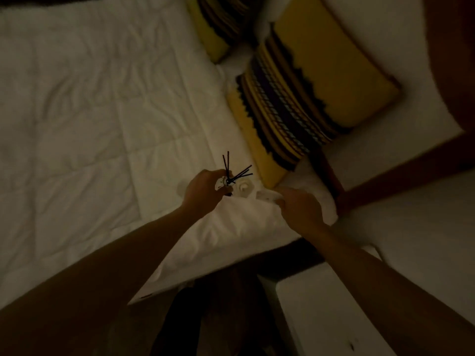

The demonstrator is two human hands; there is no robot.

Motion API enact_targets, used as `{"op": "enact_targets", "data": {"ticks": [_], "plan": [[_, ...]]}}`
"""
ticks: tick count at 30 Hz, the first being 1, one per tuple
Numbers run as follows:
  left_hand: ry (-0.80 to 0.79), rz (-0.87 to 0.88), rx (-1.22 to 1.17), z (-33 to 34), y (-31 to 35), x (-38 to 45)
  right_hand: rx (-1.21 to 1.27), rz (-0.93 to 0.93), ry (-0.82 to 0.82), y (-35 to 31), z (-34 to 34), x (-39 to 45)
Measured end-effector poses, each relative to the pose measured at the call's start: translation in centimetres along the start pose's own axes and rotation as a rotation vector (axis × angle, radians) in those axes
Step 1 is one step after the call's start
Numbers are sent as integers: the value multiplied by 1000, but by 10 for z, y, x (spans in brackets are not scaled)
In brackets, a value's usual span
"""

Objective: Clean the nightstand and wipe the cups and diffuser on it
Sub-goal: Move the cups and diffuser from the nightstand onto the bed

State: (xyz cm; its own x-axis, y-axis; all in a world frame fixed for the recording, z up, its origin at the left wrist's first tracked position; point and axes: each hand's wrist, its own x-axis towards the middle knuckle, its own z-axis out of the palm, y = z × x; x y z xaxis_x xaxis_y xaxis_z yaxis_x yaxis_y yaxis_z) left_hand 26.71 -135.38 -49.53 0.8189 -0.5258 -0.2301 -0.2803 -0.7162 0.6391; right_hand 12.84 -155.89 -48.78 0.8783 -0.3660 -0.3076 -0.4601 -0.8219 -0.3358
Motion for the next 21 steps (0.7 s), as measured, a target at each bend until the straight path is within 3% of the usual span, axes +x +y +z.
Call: {"op": "enact_targets", "data": {"ticks": [10,16,21], "plan": [[222,-305,-33,-116,-166,-18,-101,-359,-54,-183,49,90],[245,-432,-121,-120,-244,-27,-158,-497,-201,-254,119,128],[190,-480,-159,-103,-275,-23,-196,-496,-277,-272,162,149]]}}
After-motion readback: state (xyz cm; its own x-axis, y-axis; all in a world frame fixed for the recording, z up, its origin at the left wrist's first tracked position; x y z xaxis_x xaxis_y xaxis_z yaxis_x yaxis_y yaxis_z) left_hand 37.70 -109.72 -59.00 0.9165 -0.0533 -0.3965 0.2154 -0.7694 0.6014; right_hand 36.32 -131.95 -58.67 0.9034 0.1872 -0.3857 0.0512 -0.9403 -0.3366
